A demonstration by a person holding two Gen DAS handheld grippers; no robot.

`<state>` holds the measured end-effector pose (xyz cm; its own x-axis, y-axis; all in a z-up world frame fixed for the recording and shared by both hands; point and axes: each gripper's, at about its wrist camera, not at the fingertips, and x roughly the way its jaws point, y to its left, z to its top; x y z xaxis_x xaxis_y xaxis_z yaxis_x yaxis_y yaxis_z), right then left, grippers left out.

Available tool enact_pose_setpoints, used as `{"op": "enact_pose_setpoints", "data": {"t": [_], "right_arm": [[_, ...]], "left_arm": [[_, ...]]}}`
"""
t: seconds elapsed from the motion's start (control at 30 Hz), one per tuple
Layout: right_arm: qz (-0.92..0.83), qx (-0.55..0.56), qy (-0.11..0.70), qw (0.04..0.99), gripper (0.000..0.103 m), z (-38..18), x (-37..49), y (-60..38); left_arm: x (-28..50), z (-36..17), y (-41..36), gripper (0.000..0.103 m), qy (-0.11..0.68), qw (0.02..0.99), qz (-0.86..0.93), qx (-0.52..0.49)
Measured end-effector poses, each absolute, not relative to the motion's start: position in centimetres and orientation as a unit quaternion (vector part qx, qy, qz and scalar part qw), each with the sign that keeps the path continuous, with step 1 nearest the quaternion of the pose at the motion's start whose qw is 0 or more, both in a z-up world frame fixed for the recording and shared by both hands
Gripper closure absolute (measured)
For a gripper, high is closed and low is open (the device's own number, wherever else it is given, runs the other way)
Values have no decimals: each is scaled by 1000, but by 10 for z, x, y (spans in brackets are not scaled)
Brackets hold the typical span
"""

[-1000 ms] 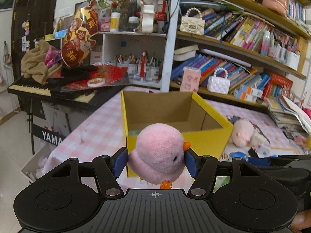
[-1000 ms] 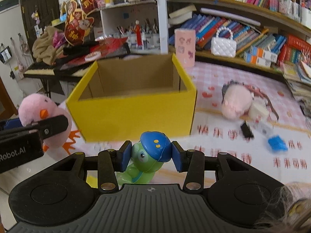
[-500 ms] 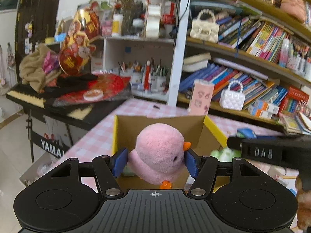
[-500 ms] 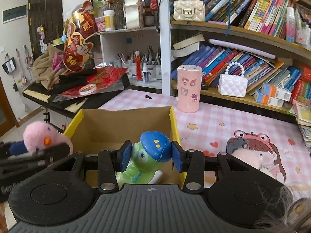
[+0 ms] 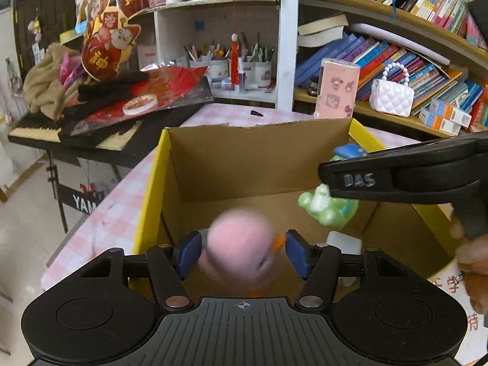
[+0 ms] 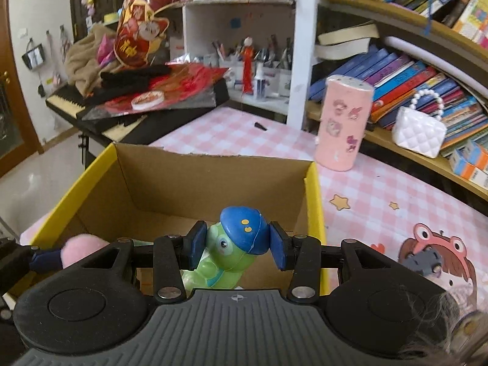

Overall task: Organize objects
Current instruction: 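Release the pink chick with the left gripper while the right gripper drops the frog into the box, then move both open grippers back toward the pig, clip and blue item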

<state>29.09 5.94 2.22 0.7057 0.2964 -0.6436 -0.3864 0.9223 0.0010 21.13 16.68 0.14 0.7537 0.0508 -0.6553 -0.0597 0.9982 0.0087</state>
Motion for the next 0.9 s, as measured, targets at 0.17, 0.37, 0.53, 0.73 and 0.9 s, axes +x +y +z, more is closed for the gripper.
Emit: {"op": "enact_pose_setpoints", "data": {"t": [0.17,0.37,0.53,0.73,0.9], "right_arm": [[206,-86,362,905,61,15,303,69],[203,-66,364,906,54,13,306,65],[199,-46,346,916,54,24,301,58],[187,-31,318,929,54,41,278,47],[171,-46,267,947,54,57,240,40]], "left_arm": [[217,2,164,43,352,935,34,1],[214,6,163,41,340,940,28,7],[204,15,159,41,312,949,31,23],[186,28,159,40,289,957,29,21],[166,37,165,40,276,961,28,4]]}}
